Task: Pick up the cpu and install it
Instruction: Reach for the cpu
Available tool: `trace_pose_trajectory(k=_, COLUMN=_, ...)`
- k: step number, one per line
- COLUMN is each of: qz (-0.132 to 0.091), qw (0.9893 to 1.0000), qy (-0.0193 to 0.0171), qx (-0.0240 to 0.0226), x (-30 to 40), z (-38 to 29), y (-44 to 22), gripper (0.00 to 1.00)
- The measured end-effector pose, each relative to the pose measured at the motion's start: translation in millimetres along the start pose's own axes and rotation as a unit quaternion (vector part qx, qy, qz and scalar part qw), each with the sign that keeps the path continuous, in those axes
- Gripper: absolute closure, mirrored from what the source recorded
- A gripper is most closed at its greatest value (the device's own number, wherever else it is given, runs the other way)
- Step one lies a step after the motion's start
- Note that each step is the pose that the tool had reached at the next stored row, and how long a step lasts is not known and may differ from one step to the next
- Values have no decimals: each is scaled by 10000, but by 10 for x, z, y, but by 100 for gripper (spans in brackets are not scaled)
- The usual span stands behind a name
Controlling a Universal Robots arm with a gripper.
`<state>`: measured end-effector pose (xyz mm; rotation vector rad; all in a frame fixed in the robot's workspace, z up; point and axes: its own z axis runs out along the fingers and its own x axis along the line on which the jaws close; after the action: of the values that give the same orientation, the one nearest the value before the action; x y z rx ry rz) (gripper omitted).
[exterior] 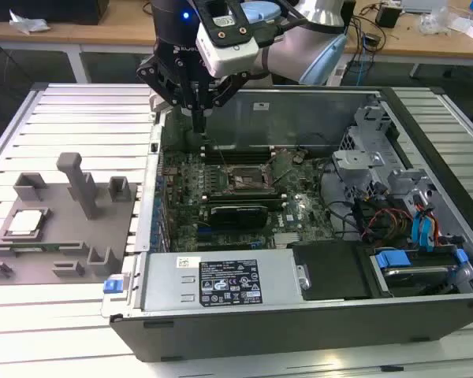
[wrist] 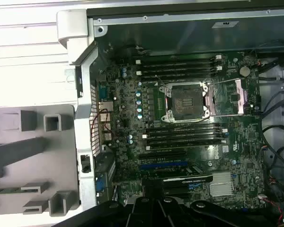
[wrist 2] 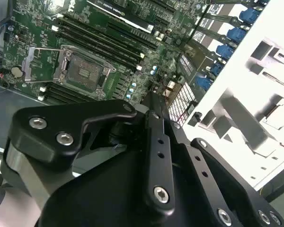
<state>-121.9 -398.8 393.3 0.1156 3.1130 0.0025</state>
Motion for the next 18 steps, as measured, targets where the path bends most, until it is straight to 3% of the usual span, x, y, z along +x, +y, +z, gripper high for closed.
trace_pose_trajectory(k=13, qz=0, qw=10000, qy=-1, qx=9, x=4, z=0, y=0, gripper=89)
trace_pose_trajectory(k=18, qz=0, qw=10000, qy=-1, qx=10, x=48, z=-1, y=-3, gripper=89)
